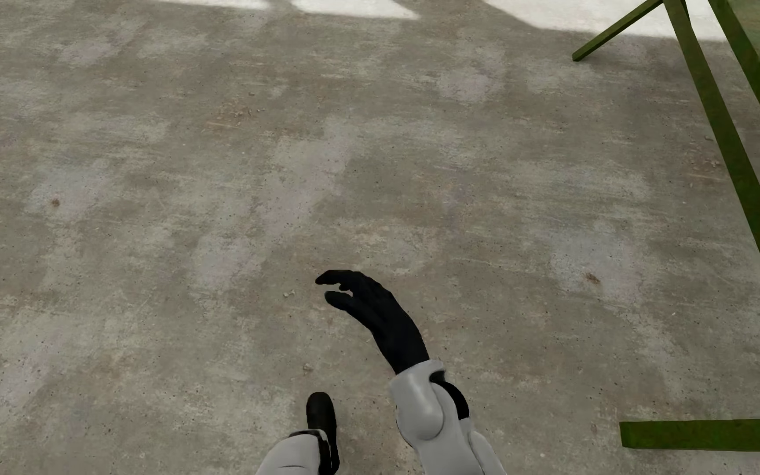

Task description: Circle the dark green desk

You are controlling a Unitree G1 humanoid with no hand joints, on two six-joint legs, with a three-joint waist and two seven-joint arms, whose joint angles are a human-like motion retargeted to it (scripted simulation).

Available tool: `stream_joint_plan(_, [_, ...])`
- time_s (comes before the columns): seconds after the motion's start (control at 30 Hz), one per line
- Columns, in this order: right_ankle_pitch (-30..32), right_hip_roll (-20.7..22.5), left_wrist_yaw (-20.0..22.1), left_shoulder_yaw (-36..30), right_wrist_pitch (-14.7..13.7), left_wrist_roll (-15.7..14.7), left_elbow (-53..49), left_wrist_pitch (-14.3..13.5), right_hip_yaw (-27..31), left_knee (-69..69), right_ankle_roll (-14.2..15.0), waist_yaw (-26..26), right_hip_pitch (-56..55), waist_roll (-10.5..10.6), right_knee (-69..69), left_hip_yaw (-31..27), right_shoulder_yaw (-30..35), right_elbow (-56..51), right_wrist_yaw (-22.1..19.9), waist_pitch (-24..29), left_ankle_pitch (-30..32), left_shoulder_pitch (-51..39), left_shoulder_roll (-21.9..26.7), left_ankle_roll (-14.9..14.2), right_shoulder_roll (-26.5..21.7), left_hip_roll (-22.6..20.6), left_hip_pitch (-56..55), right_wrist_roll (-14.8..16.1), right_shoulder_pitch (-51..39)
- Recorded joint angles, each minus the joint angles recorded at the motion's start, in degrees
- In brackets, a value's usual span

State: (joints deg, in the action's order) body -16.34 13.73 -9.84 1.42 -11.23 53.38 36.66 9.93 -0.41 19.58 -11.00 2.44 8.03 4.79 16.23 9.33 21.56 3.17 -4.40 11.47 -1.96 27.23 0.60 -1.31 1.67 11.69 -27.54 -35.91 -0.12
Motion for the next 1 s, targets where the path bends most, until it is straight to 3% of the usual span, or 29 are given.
stream_joint_plan(0.03, [-1.51, -0.59, -0.34, -0.89, -1.67, 0.94, 0.45, 0.07, 0.29, -9.64, 0.33, -0.06, 2.84, -0.02, -0.23, 0.35, 4.13, -8.46, -0.07, -0.03, -1.05, 0.40, 0.26, -4.36, -0.81, -3.33, 0.69, 10.02, -0.98])
stream_joint_plan(0.07, [-2.28, -1.24, -0.85, -1.79, -2.26, 2.30, 1.04, 0.24, -0.26, -11.05, 0.98, -0.20, 4.83, -0.14, 1.60, 1.95, 7.49, -16.11, -0.48, 0.00, -1.91, 0.38, 0.76, -5.09, -1.72, -5.54, 0.77, 18.28, -2.61])
stream_joint_plan(0.1, [-0.97, -1.98, -1.13, -1.69, -2.00, 3.02, 1.46, 0.78, -0.96, -6.96, 1.63, -0.15, 6.74, -0.47, 4.77, 0.40, 10.01, -22.49, -0.20, 0.07, 1.03, 0.10, 0.84, -1.45, -2.47, -7.54, 0.68, 24.47, -4.77])
stream_joint_plan(0.13, [2.22, -2.92, -0.10, -0.90, -0.79, 3.72, 1.51, 1.96, -1.28, -2.69, 2.38, 0.06, 8.27, -1.00, 7.98, -2.83, 11.49, -27.31, 0.27, 0.10, 5.94, -0.21, 0.53, 2.07, -3.06, -9.54, 0.79, 28.64, -7.08])
stream_joint_plan(0.17, [8.06, -4.11, 1.78, 0.44, 0.70, 3.78, 1.15, 3.06, -1.98, 2.25, 3.31, 0.22, 7.93, -1.66, 15.07, -2.11, 12.55, -30.65, 0.58, 0.17, 9.30, -0.25, -0.24, 3.31, -3.42, -9.22, 1.95, 31.55, -9.37])
stream_joint_plan(0.2, [14.16, -5.80, 3.97, 2.07, 1.94, 3.01, 0.43, 3.73, -2.61, 9.51, 7.71, 0.53, 4.41, -2.45, 27.13, -0.51, 13.44, -32.62, 0.38, 0.41, 4.93, -0.22, -1.18, 3.84, -3.59, -8.23, 1.69, 33.57, -11.78])
stream_joint_plan(0.23, [21.09, -8.14, 6.10, 3.71, 2.83, 1.48, -0.46, 3.74, -3.58, 14.75, 15.69, 0.87, -0.73, -3.21, 40.39, 0.84, 14.53, -33.75, -0.28, 0.59, -0.54, -0.36, -1.78, 3.57, -3.34, -7.15, 2.81, 35.75, -13.45])
stream_joint_plan(0.27, [25.60, -11.65, 7.37, 4.76, 3.52, -0.03, -0.91, 3.93, -4.82, 16.58, 16.25, 0.96, -6.21, -3.97, 50.85, 2.41, 15.57, -34.55, -0.96, 0.68, -4.55, -1.12, -1.89, 3.16, -3.38, -6.77, 5.61, 38.00, -14.65])
stream_joint_plan(0.33, [20.29, -19.21, 8.05, 5.20, 3.09, -1.67, -1.00, 4.21, -8.34, 14.48, 12.03, 0.21, -16.71, -5.21, 61.13, 3.66, 15.95, -35.89, -2.14, 0.78, -8.96, -4.78, -0.22, 2.40, -4.15, -7.82, 13.32, 38.15, -14.94])
stream_joint_plan(0.4, [20.19, -24.94, 7.55, 3.43, 3.07, -0.78, -1.11, 4.60, -12.51, 10.25, 11.11, -1.39, -25.37, -6.03, 58.77, 2.89, 15.68, -37.50, -2.30, 0.65, -11.64, -9.80, 2.40, 1.65, -5.24, -9.97, 20.77, 37.58, -12.64])
stream_joint_plan(0.47, [18.12, -26.31, 7.29, 0.63, 2.60, -0.86, -2.14, 2.97, -15.69, 6.25, 9.72, -3.03, -31.40, -6.38, 45.38, 1.35, 14.44, -39.17, -1.17, 0.43, -14.48, -15.16, 4.87, 0.88, -6.36, -11.69, 27.56, 35.81, -10.87])
stream_joint_plan(0.53, [19.32, -25.12, 7.16, -1.43, 2.89, -2.25, -4.27, 1.60, -17.92, 2.81, 11.00, -4.16, -32.79, -6.74, 20.79, 0.54, 13.09, -39.75, 0.46, 0.31, -17.75, -19.78, 7.24, -0.26, -6.53, -12.64, 34.24, 34.10, -9.33])
stream_joint_plan(0.57, [21.69, -22.52, 7.76, -1.83, 2.93, -2.75, -6.01, 1.35, -17.04, 0.66, 10.89, -4.60, -31.47, -6.89, 4.11, 0.41, 11.72, -39.35, 0.42, 0.28, -19.02, -21.34, 8.20, -0.96, -6.24, -12.73, 37.65, 32.14, -8.22])
stream_joint_plan(0.63, [15.58, -19.23, 9.76, -0.75, 3.80, -4.97, -10.13, 1.31, -13.02, -1.19, 12.89, -5.03, -32.18, -6.68, -10.71, 0.38, 8.86, -37.49, -1.27, 0.50, -21.11, -22.58, 8.12, -2.29, -6.39, -12.62, 43.63, 24.57, -5.19])
stream_joint_plan(0.67, [18.32, -18.80, 11.07, 0.73, 4.56, -6.61, -12.30, 1.26, -13.79, 1.23, 10.94, -4.86, -32.88, -6.31, -7.20, 1.02, 8.49, -35.80, -1.49, 0.75, -21.58, -21.49, 7.55, -3.14, -6.79, -12.15, 45.81, 20.85, -3.59])
stream_joint_plan(0.7, [22.05, -18.11, 12.42, 2.03, 5.20, -8.25, -14.10, 1.18, -13.59, 4.46, 6.50, -4.88, -33.56, -5.73, -1.63, 1.46, 7.96, -33.99, -1.30, 1.09, -19.78, -19.51, 6.69, -2.79, -7.64, -11.30, 47.35, 15.46, -1.70])
stream_joint_plan(0.73, [26.62, -17.74, 12.99, 2.52, 5.82, -9.60, -14.62, 1.40, -13.55, 10.07, 3.80, -5.01, -33.10, -4.99, 2.85, 1.50, 7.21, -32.28, -0.90, 1.35, -15.17, -17.59, 5.80, -1.90, -8.77, -10.11, 47.58, 8.40, 0.82])
stream_joint_plan(0.77, [26.21, -17.39, 12.99, 2.15, 5.95, -10.03, -14.01, 1.61, -14.41, 19.39, 1.90, -5.10, -32.84, -4.05, 8.05, 1.75, 6.04, -30.43, -0.24, 1.66, -8.42, -15.46, 5.46, 0.40, -10.03, -7.73, 45.31, -0.09, 3.71])
stream_joint_plan(0.8, [21.87, -16.62, 11.75, 1.17, 5.94, -9.50, -12.25, 2.36, -15.10, 31.51, 1.76, -5.12, -31.87, -2.95, 12.45, 3.29, 4.92, -27.88, 0.05, 1.96, -1.68, -13.84, 5.37, -1.06, -11.55, -3.54, 41.43, -10.89, 6.62])
stream_joint_plan(0.83, [18.01, -15.00, 9.77, -0.35, 6.77, -7.70, -9.62, 3.44, -15.79, 43.09, 1.88, -4.77, -29.75, -1.72, 14.28, 3.15, 4.03, -24.24, 1.15, 2.18, 5.20, -12.79, 5.46, 1.53, -13.21, 0.97, 35.81, -24.06, 9.06])
stream_joint_plan(0.87, [15.44, -13.04, 7.64, -1.98, 8.49, -5.39, -6.34, 4.63, -16.07, 51.45, 2.07, -4.19, -26.81, -0.66, 13.74, 1.41, 3.96, -19.26, 5.22, 2.36, 3.11, -12.18, 5.22, 2.60, -14.82, 2.95, 29.18, -38.55, 10.29])
stream_joint_plan(0.9, [13.98, -10.94, 5.88, -3.30, 9.77, -3.03, -3.14, 5.33, -15.62, 56.41, 2.24, -3.56, -23.46, -0.08, 11.59, -0.24, 4.94, -12.58, 12.30, 2.41, 0.46, -11.30, 4.79, 3.68, -15.57, 3.41, 22.42, -50.85, 10.33])
stream_joint_plan(0.93, [12.96, -8.96, 4.21, -4.08, 9.52, -1.00, -0.70, 5.42, -14.60, 58.17, 2.42, -2.91, -20.19, 0.08, 8.96, -1.10, 5.73, -4.39, 18.19, 2.32, 0.38, -9.83, 4.33, 3.65, -14.82, 3.64, 16.04, -58.13, 9.17])
stream_joint_plan(0.97, [12.05, -7.21, 2.54, -4.32, 9.32, 0.39, 0.80, 5.05, -13.36, 56.75, 2.63, -2.20, -16.99, -0.04, 6.11, -1.48, 4.68, 4.74, 18.26, 2.04, 0.63, -7.92, 3.88, 3.59, -12.62, 3.62, 10.36, -59.10, 8.11])
stream_joint_plan(1.0, [10.90, -5.69, 1.03, -4.12, 10.64, 1.12, 1.85, 4.65, -12.10, 52.48, 2.82, -1.44, -14.01, -0.27, 3.78, -1.56, 0.94, 15.42, 15.28, 1.68, 0.46, -6.43, 3.71, 3.81, -9.16, 3.38, 5.67, -53.07, 6.83])
